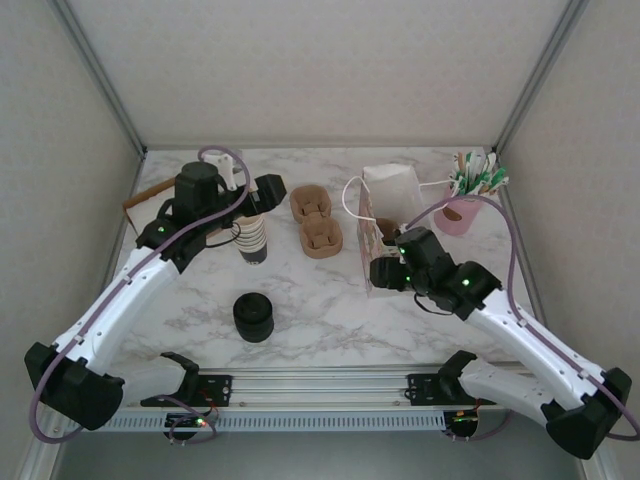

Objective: Pack the takeout coffee

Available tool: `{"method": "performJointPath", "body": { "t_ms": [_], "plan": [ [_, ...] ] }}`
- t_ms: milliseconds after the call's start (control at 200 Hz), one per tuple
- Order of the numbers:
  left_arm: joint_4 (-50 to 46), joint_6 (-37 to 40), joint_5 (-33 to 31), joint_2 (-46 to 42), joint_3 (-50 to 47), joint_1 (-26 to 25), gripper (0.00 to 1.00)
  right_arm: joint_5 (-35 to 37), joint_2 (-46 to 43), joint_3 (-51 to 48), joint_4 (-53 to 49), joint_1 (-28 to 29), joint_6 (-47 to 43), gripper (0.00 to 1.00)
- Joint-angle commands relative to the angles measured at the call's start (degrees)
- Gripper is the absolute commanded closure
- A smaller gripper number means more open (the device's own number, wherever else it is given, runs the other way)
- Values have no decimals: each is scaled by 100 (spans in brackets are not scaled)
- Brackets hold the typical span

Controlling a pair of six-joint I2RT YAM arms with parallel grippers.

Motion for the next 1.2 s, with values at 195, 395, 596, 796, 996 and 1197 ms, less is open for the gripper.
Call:
{"method": "performJointPath", "body": {
  "t_ms": [195, 395, 596, 796, 996, 1197],
  "plan": [
    [214, -21, -88, 357, 632, -558, 2, -515, -737, 361, -813, 50, 43, 24],
    [194, 26, -49, 628, 1085, -832, 2, -510, -881, 936, -1149, 45, -43, 15],
    [156, 135, 76, 928, 1562, -1045, 2, -362, -564, 1596, -1318, 49, -231, 6],
    [350, 146, 280, 935, 1676, -1197, 1, -282, -164, 2284, -1474, 49, -372, 1],
    [355, 164, 424, 789, 1646, -1340, 0, 536, 121, 2991, -1878, 50, 124, 1],
    [314, 125, 656, 588, 1451, -1367, 0, 957, 176, 3641, -2112, -37, -140, 1]
  ]
}}
